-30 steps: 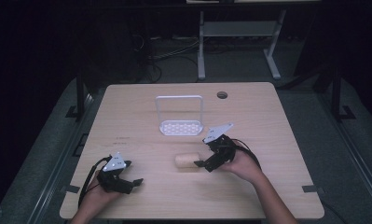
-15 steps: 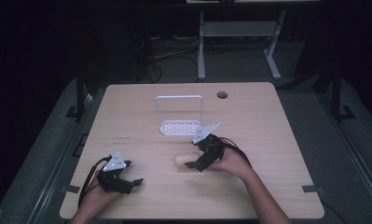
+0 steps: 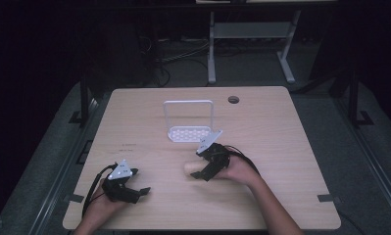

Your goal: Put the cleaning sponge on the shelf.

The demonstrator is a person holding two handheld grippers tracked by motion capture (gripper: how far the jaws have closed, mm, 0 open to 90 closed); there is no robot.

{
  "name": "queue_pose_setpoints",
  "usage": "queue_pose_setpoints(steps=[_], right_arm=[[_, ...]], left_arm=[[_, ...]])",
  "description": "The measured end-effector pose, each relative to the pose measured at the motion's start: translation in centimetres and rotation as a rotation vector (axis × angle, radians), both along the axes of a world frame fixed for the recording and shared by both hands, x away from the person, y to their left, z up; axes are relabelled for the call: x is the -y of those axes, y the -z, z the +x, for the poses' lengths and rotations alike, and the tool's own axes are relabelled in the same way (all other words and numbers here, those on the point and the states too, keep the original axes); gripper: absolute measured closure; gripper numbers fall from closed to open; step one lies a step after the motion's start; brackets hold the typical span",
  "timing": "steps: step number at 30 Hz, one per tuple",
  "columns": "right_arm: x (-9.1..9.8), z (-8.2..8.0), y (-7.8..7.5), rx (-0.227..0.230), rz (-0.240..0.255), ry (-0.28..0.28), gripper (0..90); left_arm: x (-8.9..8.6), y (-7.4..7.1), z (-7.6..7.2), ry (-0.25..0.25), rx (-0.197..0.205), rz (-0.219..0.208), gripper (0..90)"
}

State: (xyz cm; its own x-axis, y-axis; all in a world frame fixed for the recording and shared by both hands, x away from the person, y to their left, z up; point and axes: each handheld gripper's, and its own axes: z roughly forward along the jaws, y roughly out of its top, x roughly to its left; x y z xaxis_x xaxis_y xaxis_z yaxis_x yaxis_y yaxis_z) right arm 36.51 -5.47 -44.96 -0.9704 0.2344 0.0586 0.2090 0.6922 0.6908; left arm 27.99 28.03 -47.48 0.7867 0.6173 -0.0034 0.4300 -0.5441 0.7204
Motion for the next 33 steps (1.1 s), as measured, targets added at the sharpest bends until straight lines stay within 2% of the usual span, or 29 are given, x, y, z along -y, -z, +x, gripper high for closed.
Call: queue_pose_setpoints(steps=[3, 14, 28, 33], right_arm=[[-0.1, 0.1, 0.1, -0.003, -0.001, -0.006, 14.3], [-1.0, 0.3, 0.7, -0.001, -0.061, -0.027, 17.9], [-1.1, 0.3, 1.0, -0.002, -0.088, -0.030, 22.4], [-1.2, 0.2, 1.1, -0.006, -0.103, -0.038, 26.6]], left_arm=[[0.0, 0.0, 0.0, 0.000, 0.000, 0.000, 13.1], [0.0, 0.0, 0.0, 0.001, 0.001, 0.001, 13.1], [0.0, 0.0, 0.0, 0.000, 0.000, 0.000, 13.1], [0.0, 0.0, 0.0, 0.000, 0.000, 0.000, 13.1]])
